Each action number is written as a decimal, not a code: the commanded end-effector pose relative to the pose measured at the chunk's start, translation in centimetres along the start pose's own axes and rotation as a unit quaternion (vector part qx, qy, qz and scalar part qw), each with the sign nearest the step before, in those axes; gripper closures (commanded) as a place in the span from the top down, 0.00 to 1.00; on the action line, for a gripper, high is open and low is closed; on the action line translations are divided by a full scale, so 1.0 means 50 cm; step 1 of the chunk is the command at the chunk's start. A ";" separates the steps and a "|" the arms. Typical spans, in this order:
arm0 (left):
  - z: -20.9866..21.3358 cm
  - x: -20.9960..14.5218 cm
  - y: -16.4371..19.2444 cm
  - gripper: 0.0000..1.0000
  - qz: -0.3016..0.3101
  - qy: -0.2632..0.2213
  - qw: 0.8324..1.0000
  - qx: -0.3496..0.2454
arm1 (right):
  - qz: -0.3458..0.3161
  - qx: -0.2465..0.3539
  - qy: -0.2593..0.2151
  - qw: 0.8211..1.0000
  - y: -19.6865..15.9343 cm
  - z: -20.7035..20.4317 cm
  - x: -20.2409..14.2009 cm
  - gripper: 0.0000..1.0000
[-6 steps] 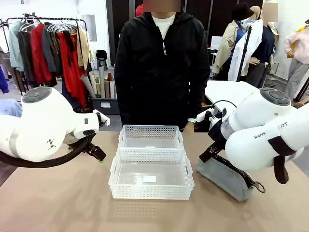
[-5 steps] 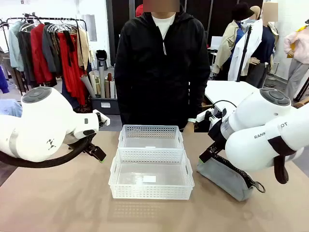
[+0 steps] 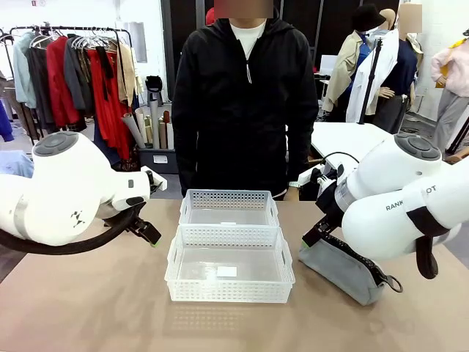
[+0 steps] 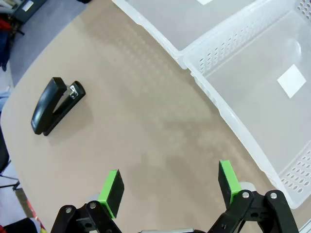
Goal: Distribute items into two baskets.
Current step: Pick up the Pencil pouch that the person points to.
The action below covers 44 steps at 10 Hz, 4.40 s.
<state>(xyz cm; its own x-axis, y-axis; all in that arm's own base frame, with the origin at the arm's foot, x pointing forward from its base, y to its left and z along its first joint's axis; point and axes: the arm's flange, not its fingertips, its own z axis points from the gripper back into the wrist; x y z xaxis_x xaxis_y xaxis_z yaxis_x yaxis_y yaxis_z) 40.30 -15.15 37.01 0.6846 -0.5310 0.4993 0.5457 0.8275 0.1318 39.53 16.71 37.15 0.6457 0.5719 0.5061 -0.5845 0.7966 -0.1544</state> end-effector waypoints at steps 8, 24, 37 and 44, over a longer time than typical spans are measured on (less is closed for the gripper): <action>0.034 -0.012 0.019 1.00 0.018 -0.014 1.000 -0.004 | -0.011 0.007 0.004 1.000 -0.009 0.023 0.010 1.00; 0.385 -0.152 0.348 1.00 0.075 -0.141 0.982 -0.105 | -0.126 0.142 -0.096 0.977 -0.411 0.409 -0.119 1.00; 0.424 -0.209 0.405 1.00 0.056 -0.223 0.965 -0.124 | -0.073 0.189 -0.171 0.964 -0.494 0.465 -0.230 1.00; 0.433 -0.202 0.400 1.00 0.062 -0.214 0.967 -0.125 | -0.086 0.190 -0.157 0.965 -0.489 0.468 -0.230 1.00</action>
<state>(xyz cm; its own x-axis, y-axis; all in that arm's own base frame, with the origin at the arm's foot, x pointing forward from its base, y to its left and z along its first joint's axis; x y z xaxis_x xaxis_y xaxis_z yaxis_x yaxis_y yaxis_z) 33.77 10.70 53.19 0.5229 -0.2628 0.8109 0.6029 0.7865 -0.1340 34.81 -13.89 54.87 0.6177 0.3062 0.7244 -0.6469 0.7215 0.2467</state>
